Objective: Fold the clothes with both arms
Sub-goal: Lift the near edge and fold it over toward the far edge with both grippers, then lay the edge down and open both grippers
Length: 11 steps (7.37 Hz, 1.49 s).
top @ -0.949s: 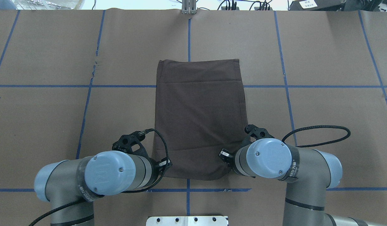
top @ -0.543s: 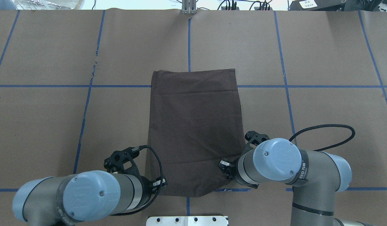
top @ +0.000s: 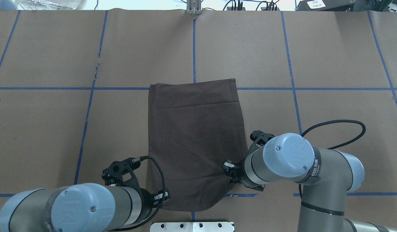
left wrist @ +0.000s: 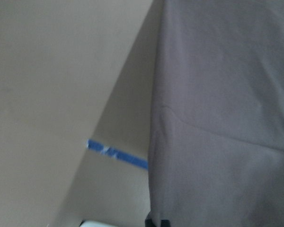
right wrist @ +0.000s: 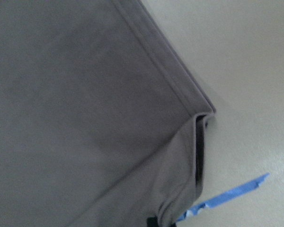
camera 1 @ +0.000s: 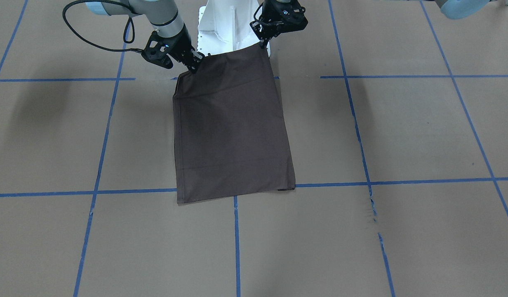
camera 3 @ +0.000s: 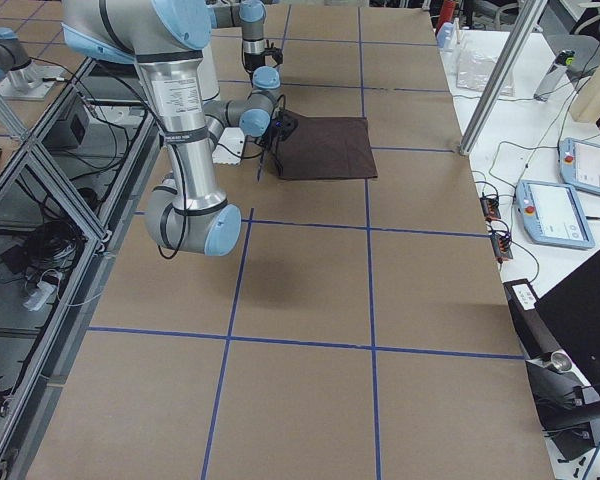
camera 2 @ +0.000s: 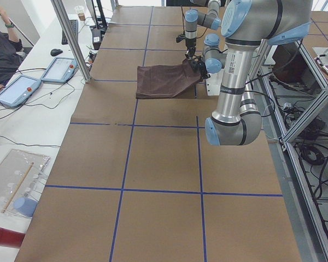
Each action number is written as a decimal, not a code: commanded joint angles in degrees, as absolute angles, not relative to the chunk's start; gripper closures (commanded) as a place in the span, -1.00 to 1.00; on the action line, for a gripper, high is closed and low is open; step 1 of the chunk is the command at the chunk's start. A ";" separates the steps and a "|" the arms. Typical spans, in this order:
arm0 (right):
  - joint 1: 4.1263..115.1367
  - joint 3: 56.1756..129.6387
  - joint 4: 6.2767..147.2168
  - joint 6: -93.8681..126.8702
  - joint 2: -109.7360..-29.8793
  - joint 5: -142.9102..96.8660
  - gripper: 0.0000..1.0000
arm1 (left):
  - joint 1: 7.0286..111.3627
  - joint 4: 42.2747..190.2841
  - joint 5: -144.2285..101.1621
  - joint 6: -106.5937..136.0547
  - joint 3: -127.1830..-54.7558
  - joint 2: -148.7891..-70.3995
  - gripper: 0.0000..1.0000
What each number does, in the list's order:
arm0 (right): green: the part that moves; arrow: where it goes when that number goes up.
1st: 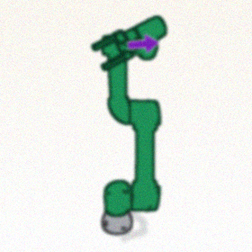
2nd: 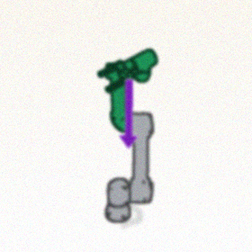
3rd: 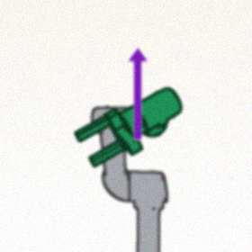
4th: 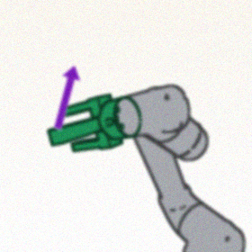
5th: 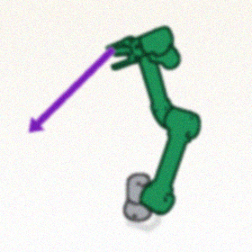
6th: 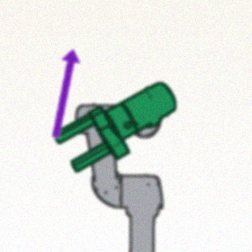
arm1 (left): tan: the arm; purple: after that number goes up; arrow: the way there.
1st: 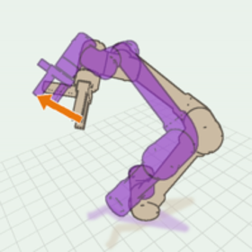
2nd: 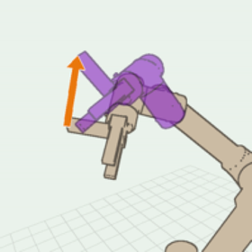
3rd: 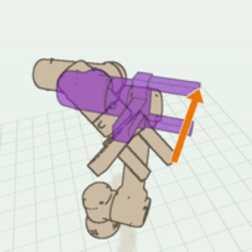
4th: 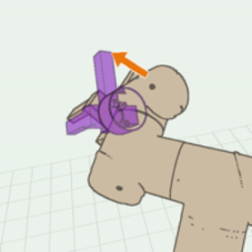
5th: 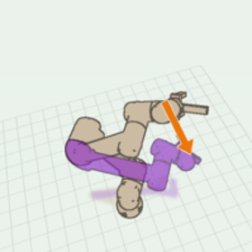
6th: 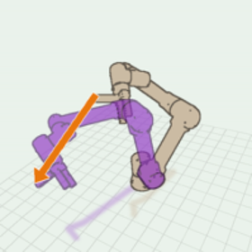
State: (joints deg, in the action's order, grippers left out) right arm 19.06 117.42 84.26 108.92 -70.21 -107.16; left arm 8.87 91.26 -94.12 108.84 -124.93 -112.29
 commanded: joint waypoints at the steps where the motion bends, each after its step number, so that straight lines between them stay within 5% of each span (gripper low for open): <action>1: 27.99 113.24 84.46 103.92 -65.51 -108.88 1.00 | 19.11 91.32 -99.01 103.84 -123.59 -114.34 1.00; 3: 35.47 101.23 84.29 99.17 -58.40 -113.97 1.00 | 27.47 92.37 -99.84 99.60 -114.93 -119.15 1.00; 5: 39.35 82.12 76.61 97.64 -48.84 -114.61 1.00 | 34.86 106.69 -99.84 97.38 -98.36 -122.06 1.00; 6: 41.29 72.34 71.77 96.60 -45.21 -114.87 -0.07 | 37.85 113.05 -99.76 93.55 -88.00 -125.30 -0.98; 7: 44.09 66.16 68.93 89.54 -42.57 -114.87 -0.99 | 41.19 118.16 -99.76 89.69 -78.58 -128.81 -1.00; 11: 52.18 62.40 69.95 73.35 -41.39 -120.73 -1.00 | 49.20 123.23 -108.50 78.52 -74.53 -128.07 -1.00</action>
State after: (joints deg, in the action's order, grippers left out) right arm 49.25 62.53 69.29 77.88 -41.16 -118.15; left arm 46.76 123.15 -103.77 81.78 -74.62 -128.72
